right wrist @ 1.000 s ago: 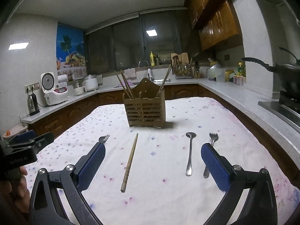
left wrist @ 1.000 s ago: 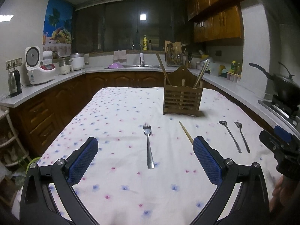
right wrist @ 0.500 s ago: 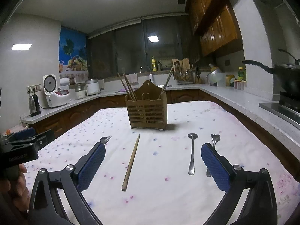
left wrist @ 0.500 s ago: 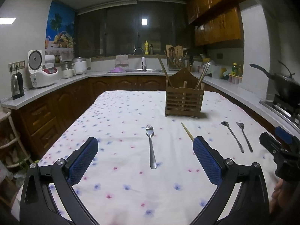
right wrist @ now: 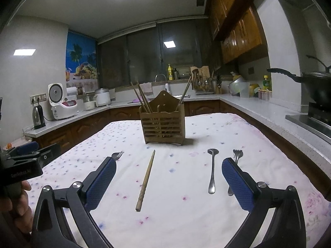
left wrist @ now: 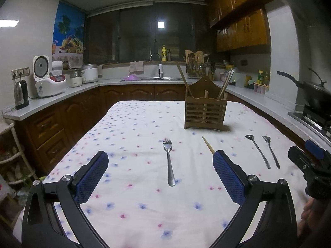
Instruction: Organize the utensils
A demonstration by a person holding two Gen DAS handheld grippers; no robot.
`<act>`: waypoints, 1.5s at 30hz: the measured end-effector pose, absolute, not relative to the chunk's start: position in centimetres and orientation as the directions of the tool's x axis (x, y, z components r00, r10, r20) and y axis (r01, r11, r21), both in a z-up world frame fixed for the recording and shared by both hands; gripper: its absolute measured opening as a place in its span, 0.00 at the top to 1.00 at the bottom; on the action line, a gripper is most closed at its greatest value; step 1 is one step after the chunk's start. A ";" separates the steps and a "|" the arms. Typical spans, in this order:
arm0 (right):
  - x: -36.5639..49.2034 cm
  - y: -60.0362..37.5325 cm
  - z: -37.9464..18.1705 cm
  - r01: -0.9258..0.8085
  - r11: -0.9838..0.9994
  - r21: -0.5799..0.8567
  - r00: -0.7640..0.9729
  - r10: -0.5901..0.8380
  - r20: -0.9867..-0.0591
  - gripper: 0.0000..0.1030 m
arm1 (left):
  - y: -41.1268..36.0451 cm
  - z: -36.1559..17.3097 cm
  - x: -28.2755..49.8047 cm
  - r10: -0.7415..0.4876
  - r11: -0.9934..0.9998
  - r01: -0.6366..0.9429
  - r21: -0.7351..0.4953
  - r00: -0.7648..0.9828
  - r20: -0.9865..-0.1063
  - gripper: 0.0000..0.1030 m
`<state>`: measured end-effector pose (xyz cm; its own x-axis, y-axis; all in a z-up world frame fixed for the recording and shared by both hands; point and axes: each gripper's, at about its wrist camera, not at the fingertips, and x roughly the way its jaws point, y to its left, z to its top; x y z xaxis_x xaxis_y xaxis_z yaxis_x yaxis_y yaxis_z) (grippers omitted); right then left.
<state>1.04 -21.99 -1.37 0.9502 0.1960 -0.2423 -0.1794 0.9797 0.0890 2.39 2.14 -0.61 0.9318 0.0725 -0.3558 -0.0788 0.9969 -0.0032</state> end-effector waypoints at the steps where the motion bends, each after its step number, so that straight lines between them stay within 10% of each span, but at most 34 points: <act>1: 1.0 -22.0 -1.4 -0.180 0.980 0.090 0.950 0.196 -0.241 0.00 | 2.2 -0.6 2.4 0.075 0.997 -0.081 -0.003 0.931 -0.357 0.00; 45: 1.1 -21.8 -1.4 -0.186 0.978 0.091 0.953 0.202 -0.226 0.00 | 1.8 -0.9 2.2 0.103 0.995 -0.096 0.036 0.929 -0.355 0.00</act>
